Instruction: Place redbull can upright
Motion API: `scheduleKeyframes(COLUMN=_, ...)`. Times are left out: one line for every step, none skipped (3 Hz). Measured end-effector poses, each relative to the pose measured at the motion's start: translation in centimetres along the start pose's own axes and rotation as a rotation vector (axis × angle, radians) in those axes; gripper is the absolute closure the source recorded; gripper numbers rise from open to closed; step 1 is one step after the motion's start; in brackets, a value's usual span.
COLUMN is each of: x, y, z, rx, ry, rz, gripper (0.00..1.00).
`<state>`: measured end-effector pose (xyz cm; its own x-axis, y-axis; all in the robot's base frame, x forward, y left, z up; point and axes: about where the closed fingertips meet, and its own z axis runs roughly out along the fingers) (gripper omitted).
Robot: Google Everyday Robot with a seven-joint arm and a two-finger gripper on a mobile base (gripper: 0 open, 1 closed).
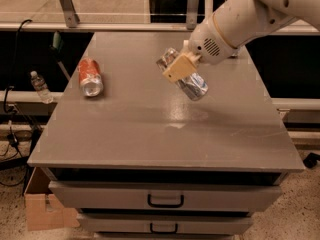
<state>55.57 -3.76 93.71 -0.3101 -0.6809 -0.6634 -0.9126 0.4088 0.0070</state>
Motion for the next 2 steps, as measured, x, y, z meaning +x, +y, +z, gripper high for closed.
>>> scheduleKeyframes(x=-1.92, y=0.52, z=-0.88, rx=-0.077, ry=-0.167, rz=-0.081, gripper=1.00)
scheduleKeyframes(x=-2.23, y=1.29, z=-1.81, rx=-0.141, ry=-0.311, rz=-0.142, gripper=1.00)
